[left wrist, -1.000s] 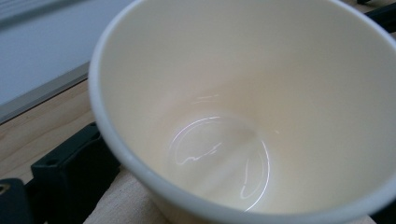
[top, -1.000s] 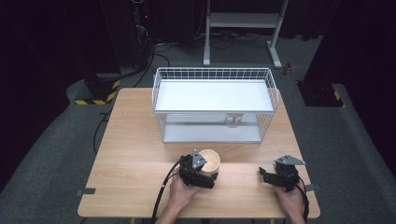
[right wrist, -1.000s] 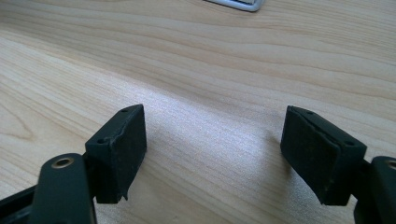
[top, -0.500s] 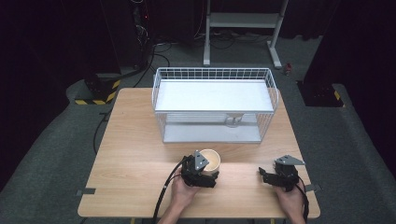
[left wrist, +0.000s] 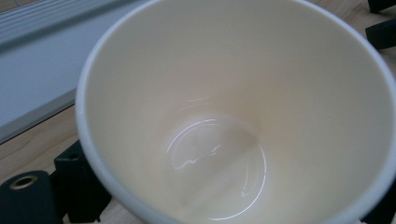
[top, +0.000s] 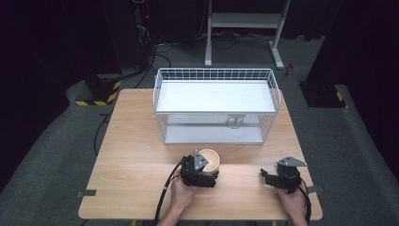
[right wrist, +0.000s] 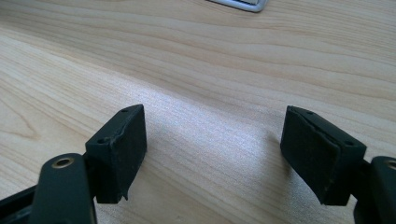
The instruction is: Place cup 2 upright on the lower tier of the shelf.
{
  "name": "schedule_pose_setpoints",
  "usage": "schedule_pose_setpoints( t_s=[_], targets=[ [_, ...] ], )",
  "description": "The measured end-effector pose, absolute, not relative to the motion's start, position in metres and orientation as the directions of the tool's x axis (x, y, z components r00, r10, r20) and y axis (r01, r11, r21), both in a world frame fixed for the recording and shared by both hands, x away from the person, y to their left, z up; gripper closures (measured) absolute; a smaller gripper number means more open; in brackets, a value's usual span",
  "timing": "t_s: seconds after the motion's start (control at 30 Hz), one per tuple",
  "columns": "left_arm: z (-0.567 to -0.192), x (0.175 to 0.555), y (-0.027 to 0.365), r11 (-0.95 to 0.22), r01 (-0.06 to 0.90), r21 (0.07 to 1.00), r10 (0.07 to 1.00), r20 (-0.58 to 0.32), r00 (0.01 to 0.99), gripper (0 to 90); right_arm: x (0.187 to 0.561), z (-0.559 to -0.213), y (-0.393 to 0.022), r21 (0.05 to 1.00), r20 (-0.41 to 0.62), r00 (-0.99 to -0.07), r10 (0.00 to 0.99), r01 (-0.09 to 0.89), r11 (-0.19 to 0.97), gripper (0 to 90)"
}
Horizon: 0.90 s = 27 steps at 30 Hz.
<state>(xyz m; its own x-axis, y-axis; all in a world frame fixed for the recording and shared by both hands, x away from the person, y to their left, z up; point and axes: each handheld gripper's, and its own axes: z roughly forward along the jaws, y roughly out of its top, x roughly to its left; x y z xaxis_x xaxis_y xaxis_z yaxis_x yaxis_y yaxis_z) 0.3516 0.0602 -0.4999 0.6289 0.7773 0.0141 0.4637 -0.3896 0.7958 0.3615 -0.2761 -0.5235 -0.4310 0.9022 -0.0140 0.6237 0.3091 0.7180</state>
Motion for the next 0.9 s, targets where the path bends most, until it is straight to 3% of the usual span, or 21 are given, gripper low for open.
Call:
schedule_pose_setpoints(
  t_s=[0.9],
  targets=[
    [-0.473, 0.402, 0.074, -0.343, 0.516, 0.785, 0.836, 0.004, 0.548, 8.6, 0.361, -0.523, -0.276, 0.718, -0.014, -0.430, 0.903, 0.624, 0.308, 22.6]
  ],
)
